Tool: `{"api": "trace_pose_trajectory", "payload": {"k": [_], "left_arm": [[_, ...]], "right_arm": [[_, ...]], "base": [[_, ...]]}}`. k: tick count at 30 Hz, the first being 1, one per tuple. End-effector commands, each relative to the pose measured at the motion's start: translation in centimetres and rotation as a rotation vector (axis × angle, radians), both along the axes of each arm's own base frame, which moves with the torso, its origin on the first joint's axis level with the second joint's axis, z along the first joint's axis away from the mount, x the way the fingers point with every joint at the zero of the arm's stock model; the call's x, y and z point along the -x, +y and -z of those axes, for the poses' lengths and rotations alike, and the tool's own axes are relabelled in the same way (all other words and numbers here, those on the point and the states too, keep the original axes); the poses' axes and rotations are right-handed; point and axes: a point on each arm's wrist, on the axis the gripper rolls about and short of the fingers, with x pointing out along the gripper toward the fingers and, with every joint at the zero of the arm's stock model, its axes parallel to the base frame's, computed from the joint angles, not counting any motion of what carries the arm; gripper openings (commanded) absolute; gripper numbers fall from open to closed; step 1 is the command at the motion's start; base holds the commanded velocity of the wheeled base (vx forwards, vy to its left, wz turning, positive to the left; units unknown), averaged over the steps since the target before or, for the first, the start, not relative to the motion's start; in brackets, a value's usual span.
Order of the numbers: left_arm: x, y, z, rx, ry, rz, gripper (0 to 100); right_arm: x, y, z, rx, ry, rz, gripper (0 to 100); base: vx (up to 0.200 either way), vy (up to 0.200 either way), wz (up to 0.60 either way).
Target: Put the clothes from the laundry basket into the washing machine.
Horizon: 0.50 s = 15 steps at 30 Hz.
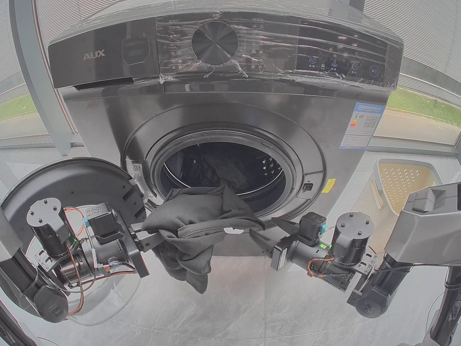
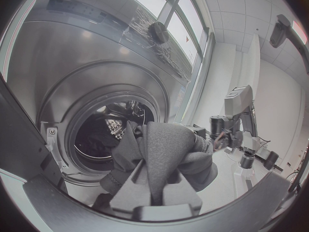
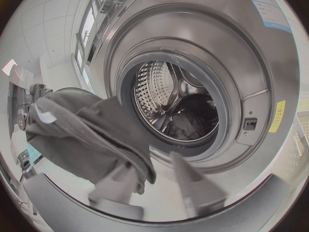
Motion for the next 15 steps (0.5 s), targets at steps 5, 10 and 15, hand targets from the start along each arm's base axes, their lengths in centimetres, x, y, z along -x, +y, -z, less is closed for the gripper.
{"api": "trace_pose_trajectory", "payload": {"k": [5, 10, 15], "left_arm": [[-1.0, -0.4, -0.7, 0.026, -0.027, -0.149, 0], [-0.9, -1.2, 0.0, 0.016, 0.0, -0.157, 0], [-1.3, -2.2, 1.0, -0.002, 0.036, -0.296, 0]], "right_arm": [[9.0, -3.8, 0.8, 0.162, 0.161, -0.242, 100], [8.1, -4.2, 0.6, 0.162, 0.138, -0.157, 100], [6.3, -5.4, 0.3, 0.151, 0.115, -0.022, 100]], "base": [[0.0, 0.0, 0.0], [0.0, 0.0, 0.0], [0.0, 0.0, 0.0]]}}
